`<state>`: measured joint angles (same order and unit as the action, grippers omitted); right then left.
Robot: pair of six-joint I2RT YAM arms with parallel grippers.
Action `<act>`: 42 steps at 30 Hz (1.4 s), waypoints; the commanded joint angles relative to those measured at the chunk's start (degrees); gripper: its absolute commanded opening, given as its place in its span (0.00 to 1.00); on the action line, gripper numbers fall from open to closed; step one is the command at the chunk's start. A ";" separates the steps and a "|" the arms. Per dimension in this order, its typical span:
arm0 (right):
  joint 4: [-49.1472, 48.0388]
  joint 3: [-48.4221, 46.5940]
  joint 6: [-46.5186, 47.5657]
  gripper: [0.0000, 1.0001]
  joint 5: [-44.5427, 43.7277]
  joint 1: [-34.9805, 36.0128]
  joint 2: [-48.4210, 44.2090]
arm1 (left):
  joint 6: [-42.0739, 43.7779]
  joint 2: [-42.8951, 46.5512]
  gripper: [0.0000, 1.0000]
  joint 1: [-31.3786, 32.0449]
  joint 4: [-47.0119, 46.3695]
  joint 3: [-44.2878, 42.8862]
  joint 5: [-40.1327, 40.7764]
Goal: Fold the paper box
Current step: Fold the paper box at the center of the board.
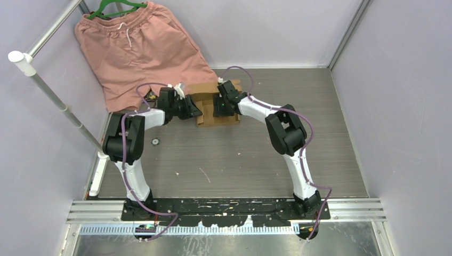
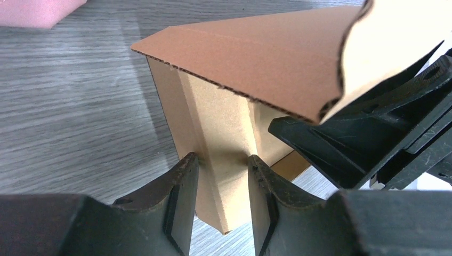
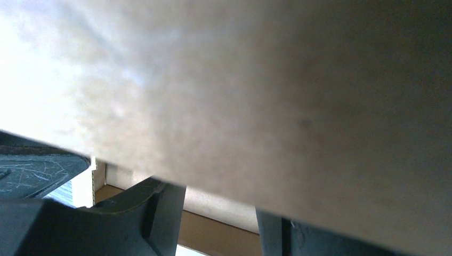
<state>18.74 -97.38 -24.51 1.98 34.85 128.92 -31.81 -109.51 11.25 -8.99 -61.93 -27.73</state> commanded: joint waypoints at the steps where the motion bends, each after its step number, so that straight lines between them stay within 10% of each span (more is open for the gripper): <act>1: 8.26 3.65 -0.62 0.53 3.13 1.32 6.08 | 1.43 -0.74 0.39 1.67 0.30 -4.11 -2.18; 42: 8.81 3.43 0.34 0.53 3.48 1.36 6.16 | 13.66 -1.76 0.23 12.00 21.88 -13.29 44.43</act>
<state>18.24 -97.38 -23.94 2.44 34.89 129.01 -20.08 -111.28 23.24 10.22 -73.38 10.20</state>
